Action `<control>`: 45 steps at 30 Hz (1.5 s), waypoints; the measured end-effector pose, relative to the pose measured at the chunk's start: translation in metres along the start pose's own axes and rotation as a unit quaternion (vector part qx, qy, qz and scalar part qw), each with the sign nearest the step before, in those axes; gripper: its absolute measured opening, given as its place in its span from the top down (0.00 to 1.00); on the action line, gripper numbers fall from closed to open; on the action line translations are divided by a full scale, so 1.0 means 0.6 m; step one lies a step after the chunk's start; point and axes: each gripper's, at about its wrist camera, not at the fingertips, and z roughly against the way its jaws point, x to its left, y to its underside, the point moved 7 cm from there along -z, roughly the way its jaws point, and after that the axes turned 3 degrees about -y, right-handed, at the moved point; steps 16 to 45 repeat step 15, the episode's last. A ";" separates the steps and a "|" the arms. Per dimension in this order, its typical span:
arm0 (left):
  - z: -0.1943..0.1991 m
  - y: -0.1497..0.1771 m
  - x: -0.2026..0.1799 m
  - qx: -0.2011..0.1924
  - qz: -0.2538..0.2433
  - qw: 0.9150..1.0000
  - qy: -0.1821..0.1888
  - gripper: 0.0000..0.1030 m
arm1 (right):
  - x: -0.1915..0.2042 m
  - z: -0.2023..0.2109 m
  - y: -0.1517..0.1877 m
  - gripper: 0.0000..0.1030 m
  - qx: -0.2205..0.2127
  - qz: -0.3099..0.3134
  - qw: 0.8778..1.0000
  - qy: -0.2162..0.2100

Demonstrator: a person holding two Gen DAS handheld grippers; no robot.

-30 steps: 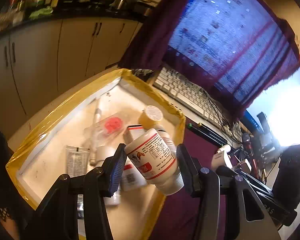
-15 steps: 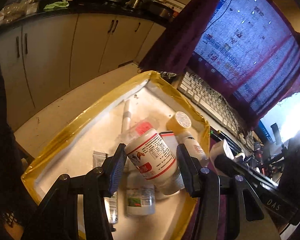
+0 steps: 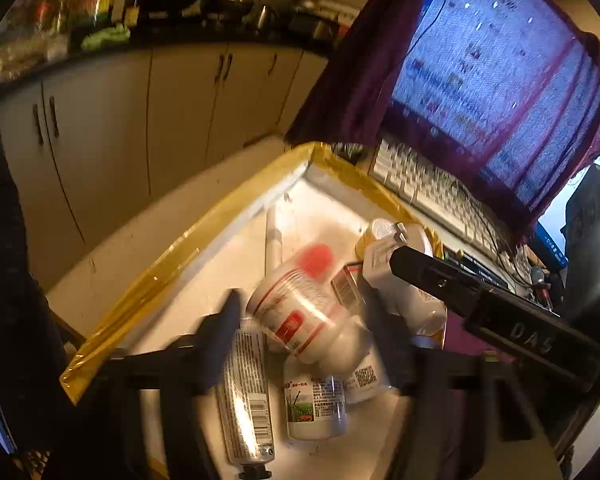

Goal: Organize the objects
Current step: 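Carry the red-labelled bottle and white adapter into the tray with both tools and release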

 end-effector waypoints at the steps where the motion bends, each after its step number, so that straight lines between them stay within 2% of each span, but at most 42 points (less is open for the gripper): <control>1: 0.008 -0.002 0.003 -0.018 -0.001 1.000 -0.007 0.25 | 0.000 0.009 0.001 0.36 -0.005 -0.002 1.000 -0.001; 6: 0.030 -0.011 0.009 -0.061 -0.020 0.996 -0.063 0.17 | -0.005 0.045 0.014 0.36 -0.013 -0.011 1.000 -0.006; 9: 0.038 -0.013 0.011 -0.081 -0.011 0.993 -0.084 0.02 | -0.012 0.059 0.019 0.36 -0.019 -0.003 1.000 0.007; 13: 0.052 -0.014 0.014 -0.112 -0.004 0.989 -0.098 0.02 | -0.028 0.069 0.023 0.36 -0.019 -0.008 1.000 0.015; 15: 0.053 -0.012 0.013 -0.114 -0.009 0.987 -0.111 0.02 | -0.033 0.072 0.023 0.36 -0.018 -0.011 1.000 0.015; 45: 0.053 -0.012 0.013 -0.114 -0.009 0.987 -0.111 0.02 | -0.033 0.072 0.023 0.36 -0.018 -0.011 1.000 0.015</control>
